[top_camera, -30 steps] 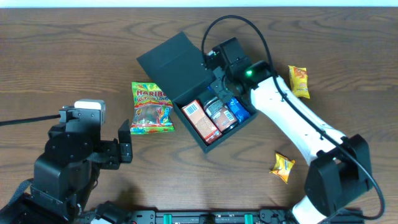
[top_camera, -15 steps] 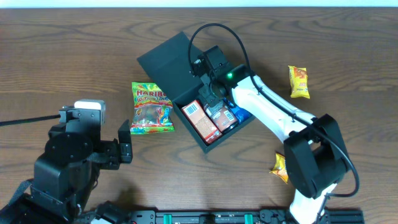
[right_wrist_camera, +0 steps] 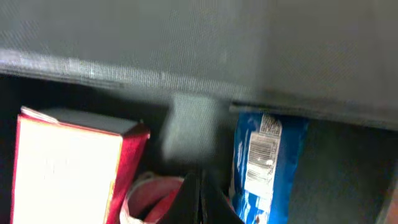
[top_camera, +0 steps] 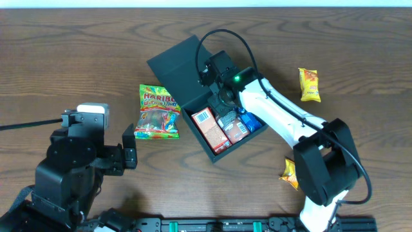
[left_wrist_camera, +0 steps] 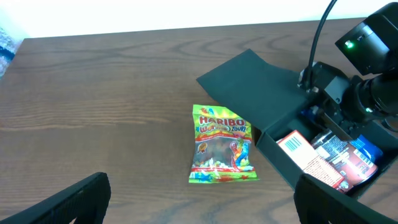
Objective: Pack container
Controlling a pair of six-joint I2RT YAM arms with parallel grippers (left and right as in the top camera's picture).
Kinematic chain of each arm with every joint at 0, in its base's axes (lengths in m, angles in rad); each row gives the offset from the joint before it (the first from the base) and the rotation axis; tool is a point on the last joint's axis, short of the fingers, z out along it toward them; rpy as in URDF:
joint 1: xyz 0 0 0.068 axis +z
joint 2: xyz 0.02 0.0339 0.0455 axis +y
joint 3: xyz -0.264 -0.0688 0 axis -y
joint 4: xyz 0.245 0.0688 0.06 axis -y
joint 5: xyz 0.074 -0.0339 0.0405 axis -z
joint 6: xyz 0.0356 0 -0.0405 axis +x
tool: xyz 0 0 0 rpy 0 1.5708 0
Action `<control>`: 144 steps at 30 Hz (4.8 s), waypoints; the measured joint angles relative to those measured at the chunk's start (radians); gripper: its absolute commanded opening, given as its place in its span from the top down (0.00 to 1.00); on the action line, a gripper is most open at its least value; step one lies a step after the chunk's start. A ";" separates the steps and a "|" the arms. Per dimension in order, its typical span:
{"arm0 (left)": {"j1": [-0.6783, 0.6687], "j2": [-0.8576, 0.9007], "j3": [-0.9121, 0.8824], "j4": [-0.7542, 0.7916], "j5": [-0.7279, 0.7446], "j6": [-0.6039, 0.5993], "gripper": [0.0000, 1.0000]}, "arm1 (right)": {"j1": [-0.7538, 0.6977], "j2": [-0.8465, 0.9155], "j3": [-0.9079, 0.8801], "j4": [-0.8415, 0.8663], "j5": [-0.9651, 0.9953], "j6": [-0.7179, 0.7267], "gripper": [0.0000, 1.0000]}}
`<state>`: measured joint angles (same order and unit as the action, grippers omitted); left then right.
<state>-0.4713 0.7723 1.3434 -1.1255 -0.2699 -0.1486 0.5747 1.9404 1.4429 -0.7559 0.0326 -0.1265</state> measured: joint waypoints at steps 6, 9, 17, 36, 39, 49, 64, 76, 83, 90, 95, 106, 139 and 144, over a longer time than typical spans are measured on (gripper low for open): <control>0.000 0.000 0.000 0.000 0.000 0.000 0.05 | 0.000 0.000 0.000 0.051 0.060 0.009 0.97; 0.000 0.000 0.000 0.000 0.000 0.000 0.05 | 0.000 0.000 0.000 0.033 0.105 0.010 0.96; 0.000 0.000 0.000 0.000 0.000 0.000 0.05 | -0.007 -0.126 0.002 -0.124 0.134 -0.062 0.49; 0.000 0.000 0.000 0.000 0.000 0.000 0.05 | -0.197 -0.163 -0.026 -0.186 -0.042 -0.254 0.46; 0.000 0.000 0.000 0.000 0.000 0.000 0.05 | -0.198 -0.163 -0.067 -0.144 -0.048 -0.256 0.47; 0.000 0.000 0.000 0.000 0.000 0.000 0.05 | -0.200 -0.163 -0.185 -0.010 -0.053 -0.242 0.48; 0.000 0.000 0.000 0.000 0.000 0.000 0.05 | -0.230 -0.163 -0.250 0.057 -0.056 -0.093 0.98; 0.000 0.000 0.000 0.000 0.000 0.000 0.05 | -0.230 -0.163 -0.250 0.063 -0.005 0.206 0.98; 0.000 0.000 0.000 0.000 0.000 0.000 0.05 | -0.230 -0.163 -0.250 0.057 0.039 0.333 0.98; 0.000 0.000 0.000 0.000 0.000 0.000 0.04 | -0.230 -0.163 -0.250 0.047 0.067 0.457 0.98; 0.000 0.000 0.000 0.000 0.000 0.000 0.05 | -0.230 -0.163 -0.250 0.046 0.072 0.499 0.98; 0.000 0.000 0.000 0.000 0.000 0.000 0.05 | -0.227 -0.164 -0.251 0.043 0.099 0.529 0.63; 0.000 0.000 0.000 0.000 0.000 0.000 0.05 | -0.670 -0.087 0.005 -0.138 0.070 0.212 0.16; 0.000 0.000 0.000 0.000 0.000 0.000 0.05 | -0.684 0.004 0.017 -0.109 0.061 0.148 0.12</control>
<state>-0.4713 0.7723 1.3434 -1.1255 -0.2699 -0.1486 -0.1093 1.9446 1.4597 -0.8646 0.0933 0.0216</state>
